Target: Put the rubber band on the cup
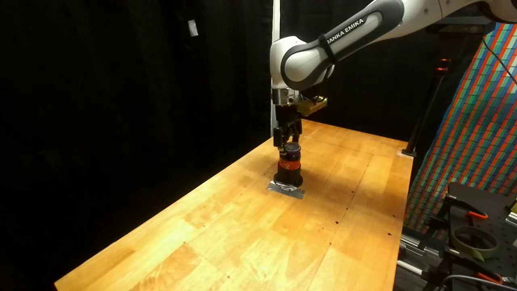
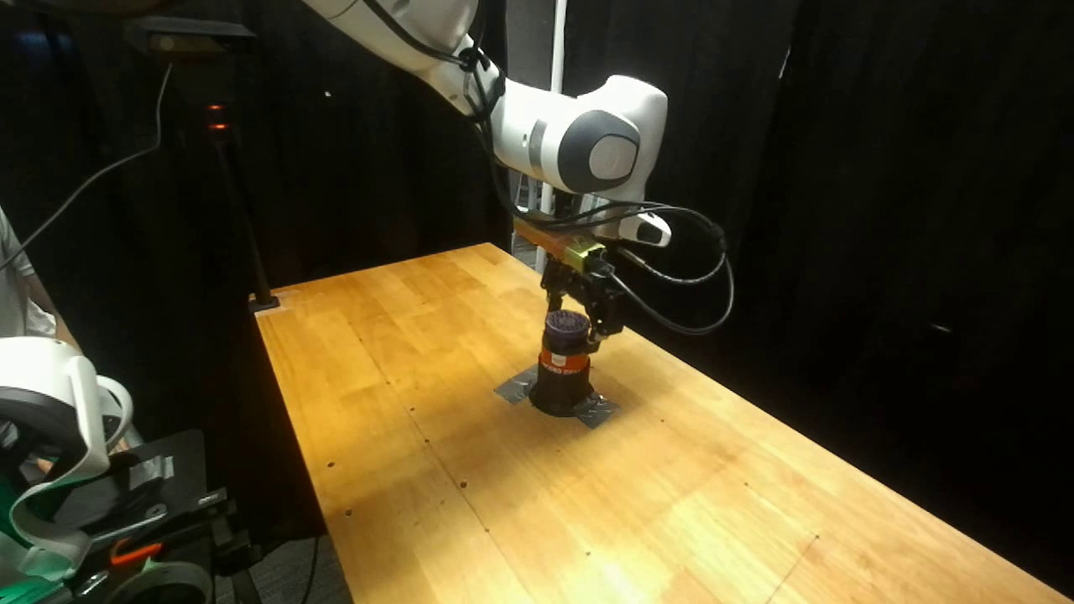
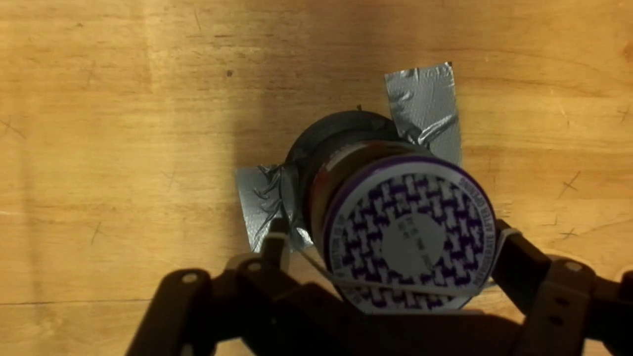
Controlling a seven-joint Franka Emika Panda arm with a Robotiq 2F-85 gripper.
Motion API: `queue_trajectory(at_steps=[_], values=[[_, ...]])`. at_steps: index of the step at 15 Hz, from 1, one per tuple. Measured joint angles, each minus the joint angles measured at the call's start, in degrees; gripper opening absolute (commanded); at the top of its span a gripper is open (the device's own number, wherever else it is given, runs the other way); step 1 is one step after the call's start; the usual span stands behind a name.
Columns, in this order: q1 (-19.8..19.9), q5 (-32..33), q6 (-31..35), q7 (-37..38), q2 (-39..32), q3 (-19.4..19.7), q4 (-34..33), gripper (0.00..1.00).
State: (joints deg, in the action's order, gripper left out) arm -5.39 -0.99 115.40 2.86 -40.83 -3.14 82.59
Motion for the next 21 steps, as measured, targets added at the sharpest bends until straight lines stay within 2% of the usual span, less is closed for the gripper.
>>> queue_trajectory(at_steps=[6, 10, 11, 12, 16, 21], values=[[1.9, -4.6, -10.0, -3.9, 0.9, -1.4, -0.4, 1.00], [3.2, -6.9, -10.4, -5.7, 0.9, -1.6, 0.9, 1.00], [3.4, -7.1, -9.7, -5.7, 0.9, -1.6, 1.5, 0.75], [3.4, -7.1, -8.4, -5.7, 1.0, -1.6, 2.2, 0.75], [3.3, -7.0, -1.5, -5.7, 3.1, -1.6, 7.7, 0.42], [2.8, -6.3, 7.8, -5.7, 10.1, -1.6, 19.3, 0.05]])
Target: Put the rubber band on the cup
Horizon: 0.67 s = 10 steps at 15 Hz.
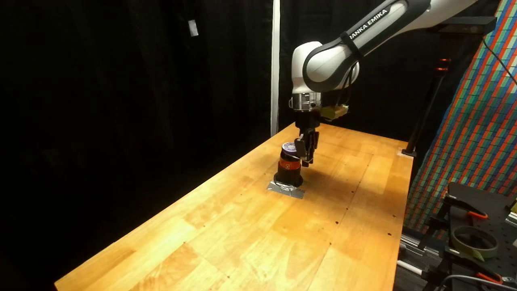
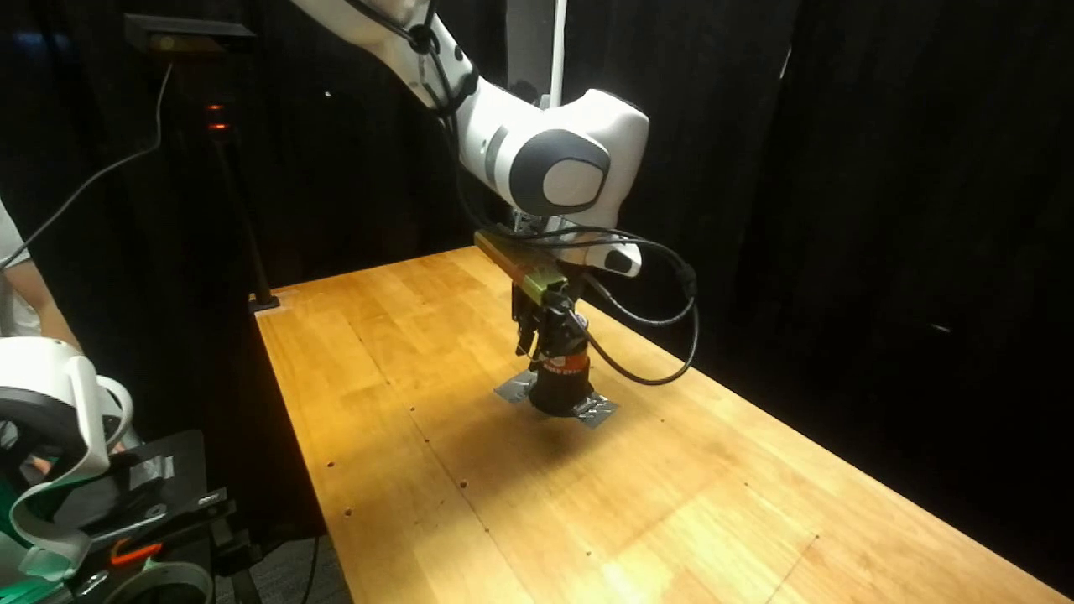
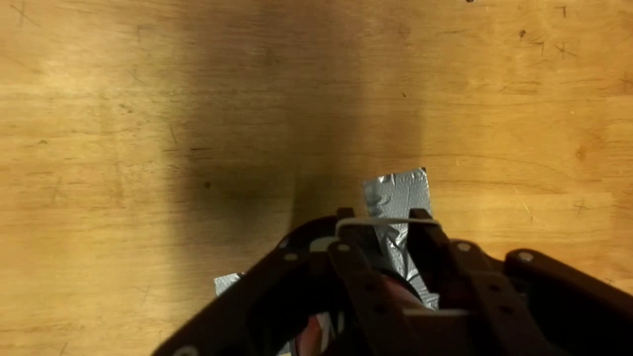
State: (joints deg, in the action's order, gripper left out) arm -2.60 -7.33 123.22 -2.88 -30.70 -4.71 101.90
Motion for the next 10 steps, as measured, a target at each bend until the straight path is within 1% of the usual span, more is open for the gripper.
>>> queue_trajectory(at_steps=[1, 2, 6, 10], values=[[-0.1, 0.1, 2.2, -0.1, 1.6, 0.0, 2.6, 0.00], [-0.2, 0.1, 4.7, -0.2, 3.1, 0.0, 5.1, 0.00], [-0.5, 0.3, 21.3, -1.3, 8.6, -0.3, 16.1, 0.00], [-0.1, -0.9, 36.1, -3.2, 11.6, -1.9, 24.8, 0.00]])
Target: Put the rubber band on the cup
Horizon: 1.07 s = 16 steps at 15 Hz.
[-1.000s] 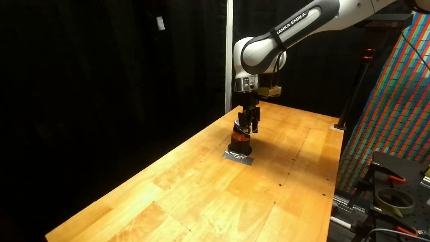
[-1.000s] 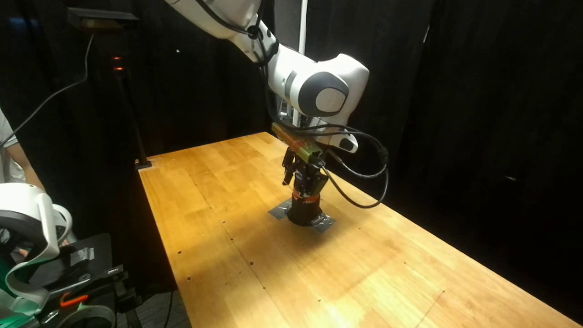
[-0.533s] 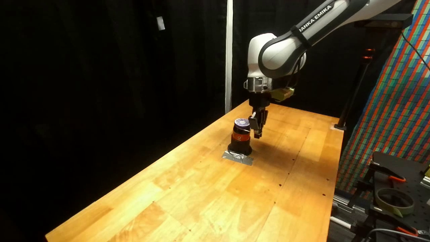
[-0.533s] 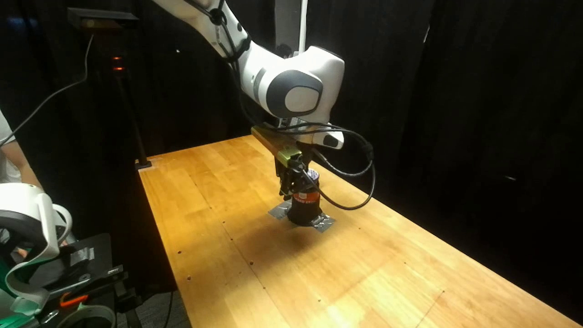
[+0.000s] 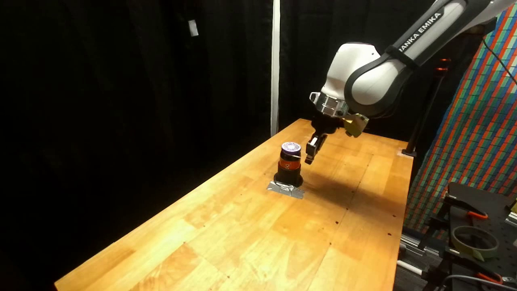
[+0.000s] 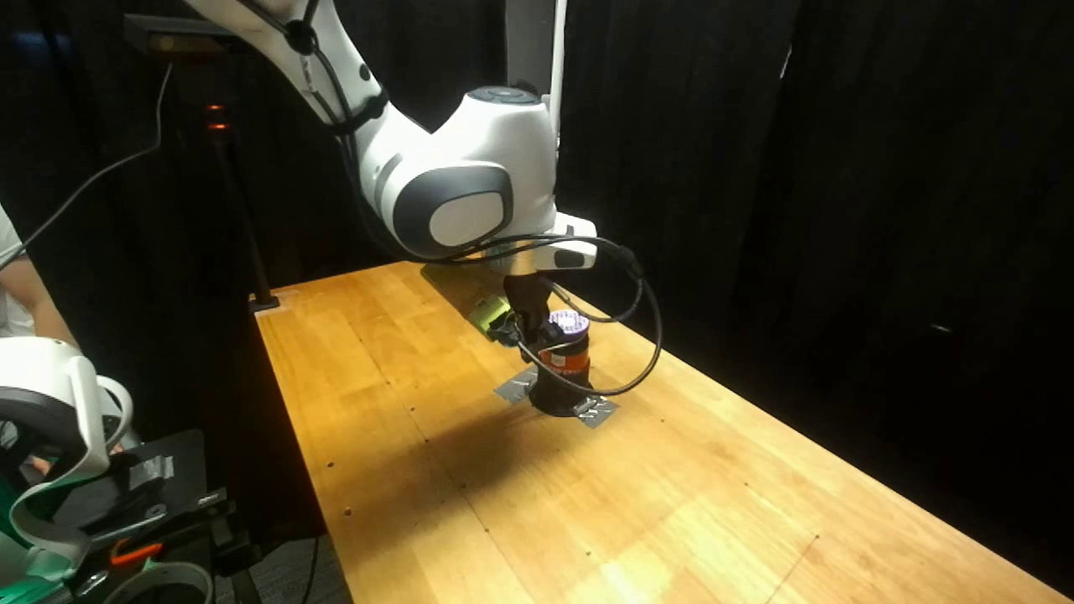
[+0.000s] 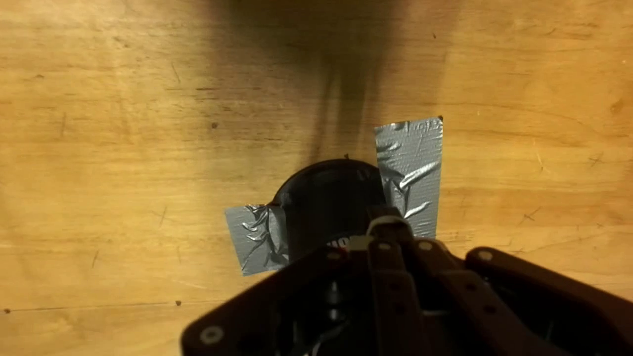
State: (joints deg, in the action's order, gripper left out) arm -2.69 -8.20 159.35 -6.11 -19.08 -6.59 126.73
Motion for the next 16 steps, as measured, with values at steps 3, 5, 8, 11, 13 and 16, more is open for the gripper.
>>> queue_trajectory(at_steps=[3, 5, 8, 11, 13, 16], values=[[1.4, -0.9, 8.6, -1.3, 0.8, -2.2, 4.4, 0.00], [3.1, -1.9, 14.4, -2.3, 1.0, -4.5, 6.8, 0.00], [6.4, -3.4, 22.8, -3.7, 1.0, -8.5, 9.7, 0.00], [9.9, -3.4, 29.1, -3.9, 1.0, -12.1, 12.1, 0.00], [11.9, -3.3, 32.0, -3.9, 1.0, -13.7, 13.4, 0.00], [15.5, -2.6, 36.2, -3.7, 0.8, -16.9, 14.9, 0.00]])
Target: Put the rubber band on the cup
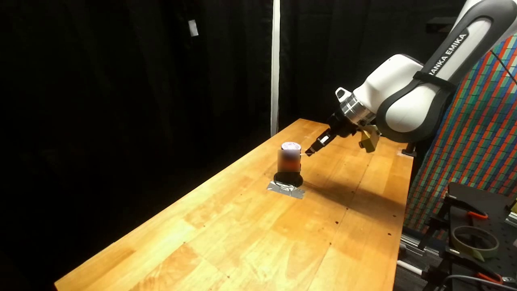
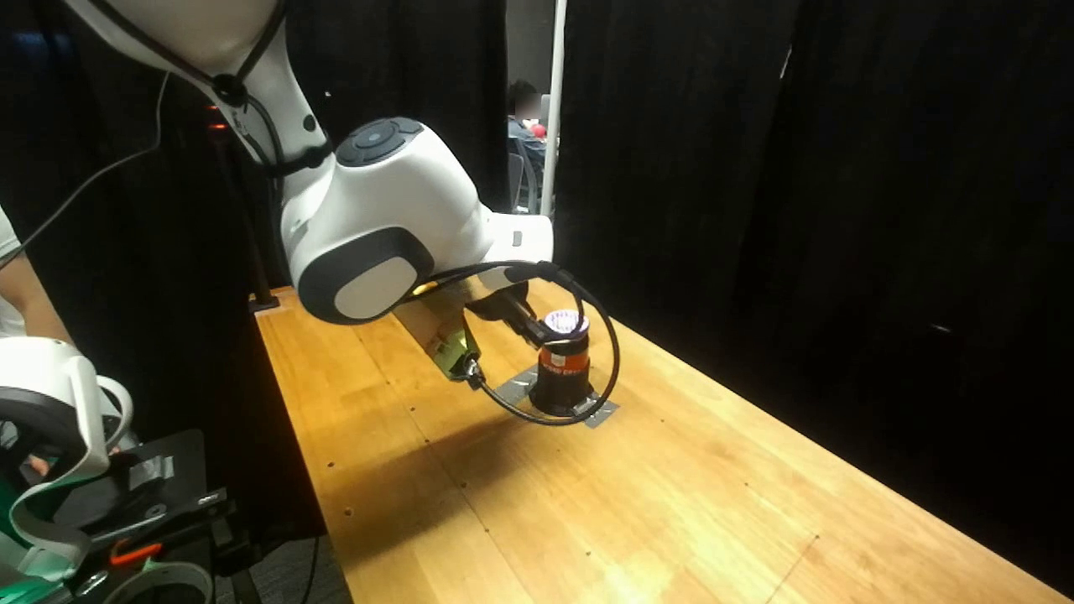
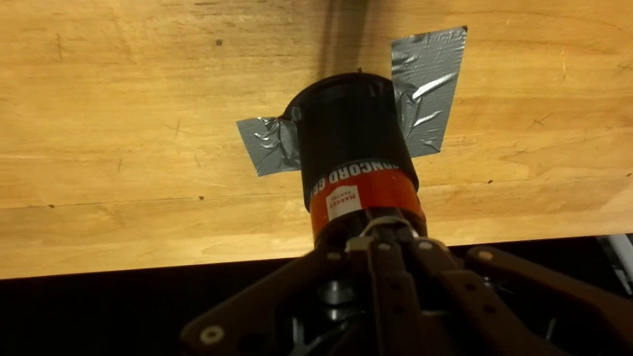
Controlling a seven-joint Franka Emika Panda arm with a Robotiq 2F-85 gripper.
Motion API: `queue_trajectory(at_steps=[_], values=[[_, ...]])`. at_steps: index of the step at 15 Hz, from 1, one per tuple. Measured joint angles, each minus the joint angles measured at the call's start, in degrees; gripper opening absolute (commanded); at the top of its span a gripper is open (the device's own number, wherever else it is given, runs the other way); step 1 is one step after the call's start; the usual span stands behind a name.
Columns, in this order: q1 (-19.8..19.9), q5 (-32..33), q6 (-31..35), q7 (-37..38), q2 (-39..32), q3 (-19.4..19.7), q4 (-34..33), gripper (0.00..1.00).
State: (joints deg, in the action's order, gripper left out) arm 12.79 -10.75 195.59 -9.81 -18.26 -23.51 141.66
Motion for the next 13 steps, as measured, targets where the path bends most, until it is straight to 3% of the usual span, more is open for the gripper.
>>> queue_trajectory(at_steps=[5, 8, 9, 10, 11, 13], values=[[9.3, 5.7, 7.6, 4.3, -2.0, -8.1, 1.5, 0.00], [13.9, 9.5, 11.2, 6.8, -3.4, -10.7, 2.5, 0.00], [15.1, 10.6, 12.4, 7.4, -3.8, -11.3, 2.8, 0.26], [16.1, 11.4, 13.4, 7.8, -4.2, -11.6, 3.1, 0.27], [17.2, 12.5, 13.8, 8.7, -4.6, -12.0, 3.3, 0.08], [17.7, 12.7, 13.7, 8.8, -5.0, -12.0, 3.3, 0.23]])
